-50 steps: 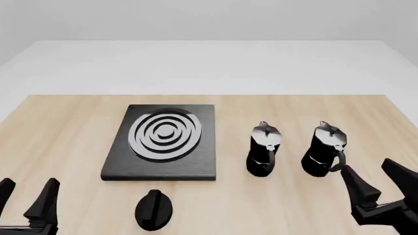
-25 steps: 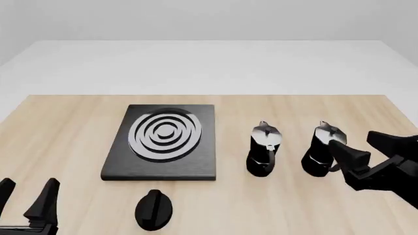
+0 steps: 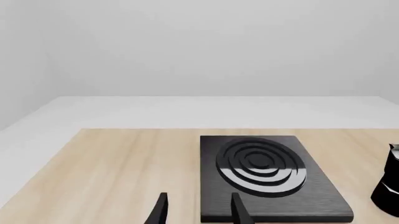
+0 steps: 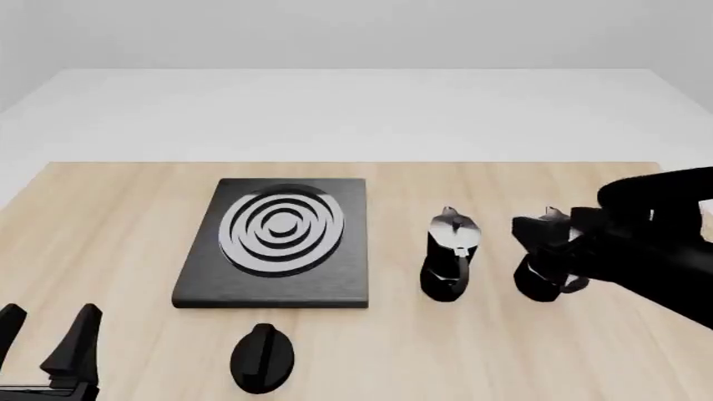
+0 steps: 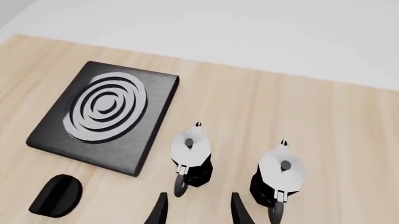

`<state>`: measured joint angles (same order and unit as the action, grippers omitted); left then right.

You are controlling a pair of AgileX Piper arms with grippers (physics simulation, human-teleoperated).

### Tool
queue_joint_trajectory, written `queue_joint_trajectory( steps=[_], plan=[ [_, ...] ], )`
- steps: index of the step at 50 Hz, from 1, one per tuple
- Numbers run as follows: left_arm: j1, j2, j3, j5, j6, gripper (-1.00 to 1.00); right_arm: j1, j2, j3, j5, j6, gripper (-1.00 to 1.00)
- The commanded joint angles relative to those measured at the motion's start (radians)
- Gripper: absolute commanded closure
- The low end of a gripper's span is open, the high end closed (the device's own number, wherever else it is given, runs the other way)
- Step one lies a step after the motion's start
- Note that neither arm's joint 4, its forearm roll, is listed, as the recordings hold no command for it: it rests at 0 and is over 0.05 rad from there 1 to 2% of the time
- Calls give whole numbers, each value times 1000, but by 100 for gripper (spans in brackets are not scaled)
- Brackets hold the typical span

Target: Put both moka pots on the stove.

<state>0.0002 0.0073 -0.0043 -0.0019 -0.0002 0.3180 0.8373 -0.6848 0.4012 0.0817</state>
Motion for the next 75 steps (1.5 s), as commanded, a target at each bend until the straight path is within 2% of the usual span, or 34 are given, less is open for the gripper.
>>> queue_joint_trajectory(
  steps=[1,8,10,29,38,53,75],
  plan=[
    [0,0,0,0,0,-100,22,92,-9,-47,21,-100],
    [0,0,0,0,0,-100,23,142,-5,-86,24,-100],
    [0,0,0,0,0,-100,9,162,-1,-106,9,-100],
    [0,0,0,0,0,-100,26,288,24,-204,42,-100],
    [0,0,0,0,0,-100,66,310,33,-222,73,-100],
    [0,0,0,0,0,-100,74,372,61,-281,95,-100],
    [0,0,0,0,0,-100,78,440,67,-334,103,-100]
  ],
)
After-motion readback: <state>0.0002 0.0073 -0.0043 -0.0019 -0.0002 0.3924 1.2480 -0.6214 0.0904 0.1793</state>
